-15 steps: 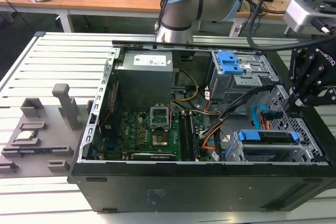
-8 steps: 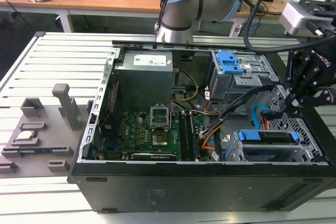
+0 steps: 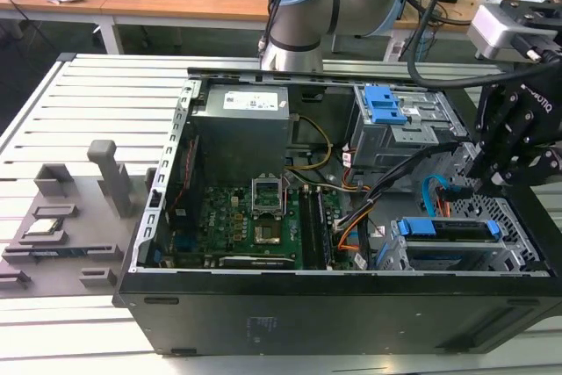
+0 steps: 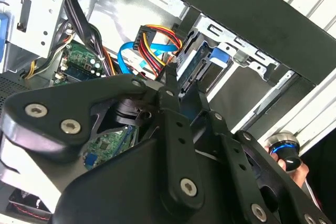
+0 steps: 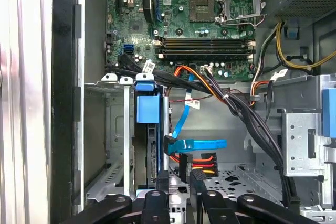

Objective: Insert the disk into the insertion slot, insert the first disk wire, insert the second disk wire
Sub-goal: 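Insert the first disk wire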

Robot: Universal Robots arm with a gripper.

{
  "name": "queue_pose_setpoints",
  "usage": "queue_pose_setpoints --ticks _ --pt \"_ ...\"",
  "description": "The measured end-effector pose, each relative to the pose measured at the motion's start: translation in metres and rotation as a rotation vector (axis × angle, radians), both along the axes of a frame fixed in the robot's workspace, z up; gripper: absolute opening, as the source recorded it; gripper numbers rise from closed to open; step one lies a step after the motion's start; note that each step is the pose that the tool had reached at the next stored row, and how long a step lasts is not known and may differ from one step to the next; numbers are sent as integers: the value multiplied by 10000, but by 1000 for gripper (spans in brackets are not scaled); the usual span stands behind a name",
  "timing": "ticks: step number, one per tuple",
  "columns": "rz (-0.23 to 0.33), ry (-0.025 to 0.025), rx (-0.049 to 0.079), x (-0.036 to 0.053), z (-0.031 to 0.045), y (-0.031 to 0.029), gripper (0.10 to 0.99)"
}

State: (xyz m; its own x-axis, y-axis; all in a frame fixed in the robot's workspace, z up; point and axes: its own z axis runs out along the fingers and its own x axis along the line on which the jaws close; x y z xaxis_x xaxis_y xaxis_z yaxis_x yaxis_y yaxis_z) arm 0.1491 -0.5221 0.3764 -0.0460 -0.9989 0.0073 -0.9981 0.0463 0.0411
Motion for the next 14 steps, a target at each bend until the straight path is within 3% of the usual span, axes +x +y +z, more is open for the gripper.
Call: queue_pose_setpoints --ticks 4,14 --pt "-1 0 0 -7 -11 37 302" --pt "-1 0 -5 -40 -182 90 302"
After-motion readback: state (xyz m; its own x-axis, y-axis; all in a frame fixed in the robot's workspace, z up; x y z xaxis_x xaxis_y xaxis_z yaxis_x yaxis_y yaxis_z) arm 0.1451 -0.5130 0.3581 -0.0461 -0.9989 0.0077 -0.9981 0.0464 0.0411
